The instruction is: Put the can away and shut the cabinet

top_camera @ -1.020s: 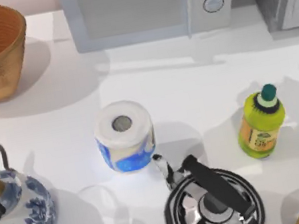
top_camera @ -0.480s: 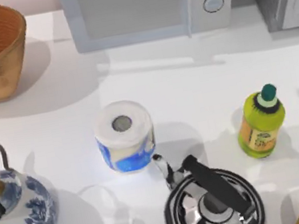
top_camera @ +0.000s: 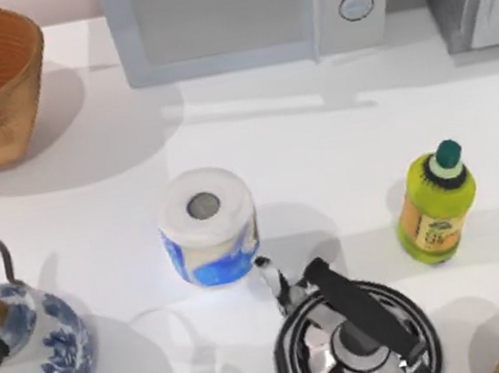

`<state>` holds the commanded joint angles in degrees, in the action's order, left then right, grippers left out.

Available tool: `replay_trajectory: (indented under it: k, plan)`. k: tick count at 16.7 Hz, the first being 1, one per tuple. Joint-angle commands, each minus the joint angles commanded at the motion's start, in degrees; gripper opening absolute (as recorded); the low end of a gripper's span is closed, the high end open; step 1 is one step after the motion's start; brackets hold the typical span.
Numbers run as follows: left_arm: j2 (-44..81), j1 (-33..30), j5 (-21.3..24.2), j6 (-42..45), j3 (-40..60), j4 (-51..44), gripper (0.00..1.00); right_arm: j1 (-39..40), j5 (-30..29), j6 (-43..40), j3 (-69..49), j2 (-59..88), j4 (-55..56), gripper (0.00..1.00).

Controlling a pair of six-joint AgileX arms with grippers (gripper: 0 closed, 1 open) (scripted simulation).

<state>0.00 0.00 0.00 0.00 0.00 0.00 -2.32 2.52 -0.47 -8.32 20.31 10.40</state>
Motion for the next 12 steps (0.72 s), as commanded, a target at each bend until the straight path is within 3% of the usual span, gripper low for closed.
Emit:
replay_trajectory:
  k: [6, 12]
  plan:
    - [0.0, 0.0, 0.0, 0.0, 0.0, 0.0, 1.00, 2.1, -2.3, 0.4, 7.4, -18.2, -9.3, 0.00]
    - [0.0, 0.0, 0.0, 0.0, 0.0, 0.0, 1.00, 2.3, -2.5, 0.5, 8.3, -20.3, -10.4, 0.00]
